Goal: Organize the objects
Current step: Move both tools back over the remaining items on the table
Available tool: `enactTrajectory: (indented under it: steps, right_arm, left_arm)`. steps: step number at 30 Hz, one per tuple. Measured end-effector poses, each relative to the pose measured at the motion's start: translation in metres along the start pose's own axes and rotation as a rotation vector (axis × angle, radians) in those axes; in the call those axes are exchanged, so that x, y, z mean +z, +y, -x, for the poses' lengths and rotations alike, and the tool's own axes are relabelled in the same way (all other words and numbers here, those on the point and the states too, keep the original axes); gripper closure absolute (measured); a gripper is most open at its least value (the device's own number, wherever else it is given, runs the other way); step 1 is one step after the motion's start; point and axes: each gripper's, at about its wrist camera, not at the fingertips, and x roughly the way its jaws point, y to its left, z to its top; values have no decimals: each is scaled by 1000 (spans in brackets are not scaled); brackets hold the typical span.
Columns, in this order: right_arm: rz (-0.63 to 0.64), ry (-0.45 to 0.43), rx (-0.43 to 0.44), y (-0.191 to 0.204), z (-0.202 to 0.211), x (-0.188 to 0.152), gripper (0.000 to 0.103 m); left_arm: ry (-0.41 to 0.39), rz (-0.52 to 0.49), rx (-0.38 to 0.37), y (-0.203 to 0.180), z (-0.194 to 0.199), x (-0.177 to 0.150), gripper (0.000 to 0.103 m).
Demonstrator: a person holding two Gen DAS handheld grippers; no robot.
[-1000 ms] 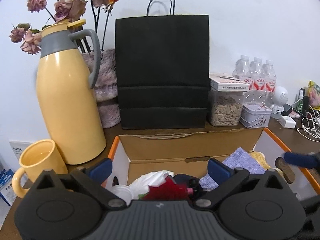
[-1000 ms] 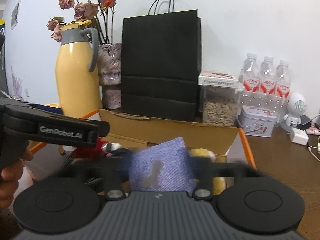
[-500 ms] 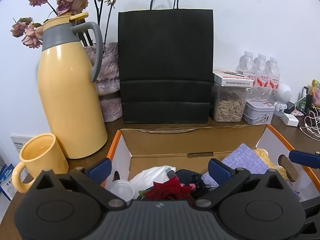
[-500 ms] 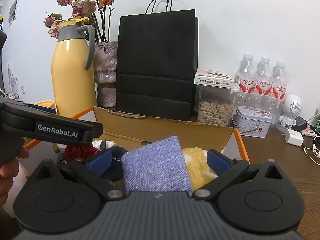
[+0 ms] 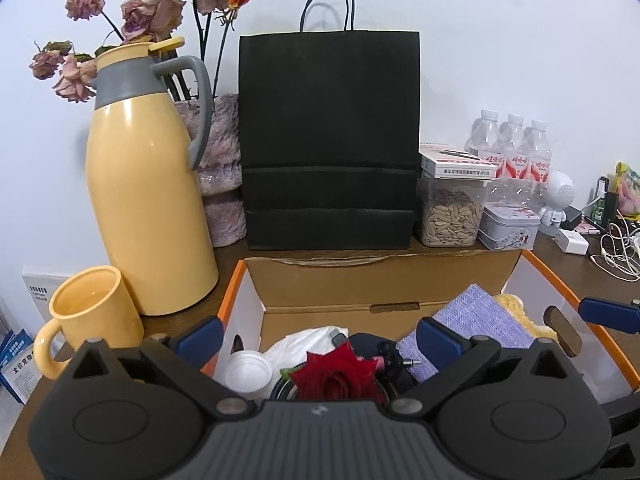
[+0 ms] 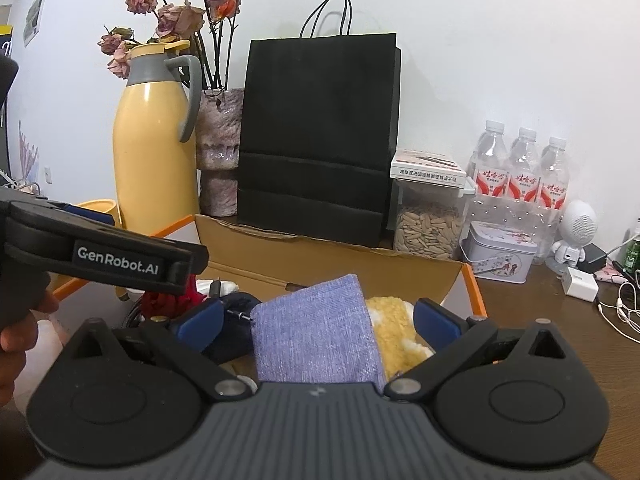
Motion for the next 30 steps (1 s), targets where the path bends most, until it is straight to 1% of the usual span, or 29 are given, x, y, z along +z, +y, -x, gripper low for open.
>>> enactTrajectory:
  steps: [6,9,15,22,30]
  right_arm:
    - [8,-4,4,5,17,-3,0]
    - [12,-10,5,9,30,-4,0]
    - [18,0,16,18,58,-12,0]
    - [26,23,26,31,96,-28,0]
    - [27,46,24,40,136,-51,0]
  left_arm:
    - [-3,4,-1,3,21,-7,0]
    - [11,-3,-9,5,34,-12,0]
    - [13,-8,3,7,67,-25,0]
    - [42,-38,21,13,105,-49,0]
    - [80,-43,36,22,143,-80,0]
